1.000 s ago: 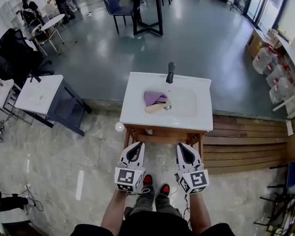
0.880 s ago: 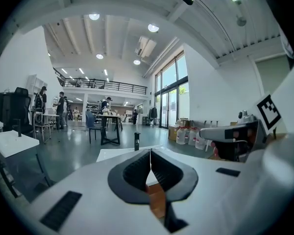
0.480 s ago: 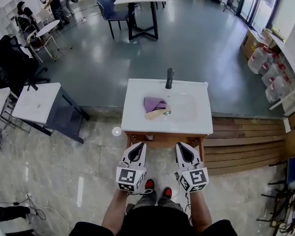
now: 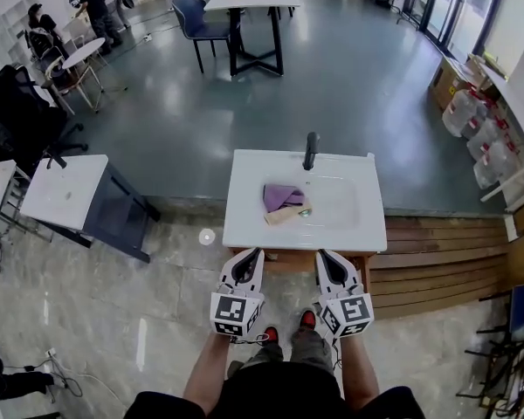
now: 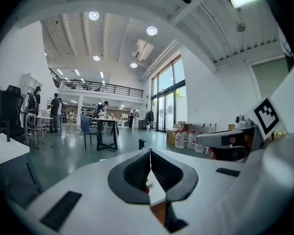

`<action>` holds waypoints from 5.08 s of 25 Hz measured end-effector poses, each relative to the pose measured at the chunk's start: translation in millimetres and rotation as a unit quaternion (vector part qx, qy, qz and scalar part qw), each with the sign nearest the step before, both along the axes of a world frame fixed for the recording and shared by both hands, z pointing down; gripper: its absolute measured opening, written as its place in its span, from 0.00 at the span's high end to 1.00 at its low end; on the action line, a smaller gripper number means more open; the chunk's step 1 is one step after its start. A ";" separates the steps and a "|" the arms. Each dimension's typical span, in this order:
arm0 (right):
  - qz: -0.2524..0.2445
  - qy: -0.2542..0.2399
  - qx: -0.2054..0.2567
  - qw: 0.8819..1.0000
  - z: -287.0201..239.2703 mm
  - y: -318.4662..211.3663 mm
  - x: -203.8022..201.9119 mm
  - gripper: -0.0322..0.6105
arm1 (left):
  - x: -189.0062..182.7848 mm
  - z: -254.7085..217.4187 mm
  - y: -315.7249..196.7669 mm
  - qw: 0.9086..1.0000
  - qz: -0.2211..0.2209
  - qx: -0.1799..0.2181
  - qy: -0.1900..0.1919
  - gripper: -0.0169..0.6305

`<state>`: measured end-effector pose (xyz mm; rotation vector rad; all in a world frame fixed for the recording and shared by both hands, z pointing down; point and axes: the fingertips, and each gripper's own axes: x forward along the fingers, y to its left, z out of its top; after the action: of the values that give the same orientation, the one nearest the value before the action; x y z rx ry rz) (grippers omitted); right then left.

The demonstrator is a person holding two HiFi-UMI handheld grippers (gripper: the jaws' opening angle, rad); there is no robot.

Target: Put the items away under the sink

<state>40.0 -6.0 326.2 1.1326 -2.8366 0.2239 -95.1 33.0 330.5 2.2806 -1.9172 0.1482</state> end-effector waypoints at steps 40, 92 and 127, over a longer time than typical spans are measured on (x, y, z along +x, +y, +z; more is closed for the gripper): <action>-0.220 0.192 -0.117 0.949 248.9 -236.8 -137.2 0.84 | -87.8 159.5 -165.9 0.973 -0.182 -0.133 0.042 0.96; -0.229 0.268 -0.178 0.919 347.0 -265.2 -148.6 0.89 | -80.0 169.3 -153.9 0.960 -0.221 -0.164 0.048 0.96; -0.128 0.149 -0.099 0.976 165.3 -228.1 -76.8 0.90 | -60.5 70.4 -122.3 0.986 -0.148 -0.070 0.004 0.96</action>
<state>-36.9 -234.1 491.5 0.6876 -2.5886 0.2848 -155.6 -89.2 400.9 1.8812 -2.1395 0.2276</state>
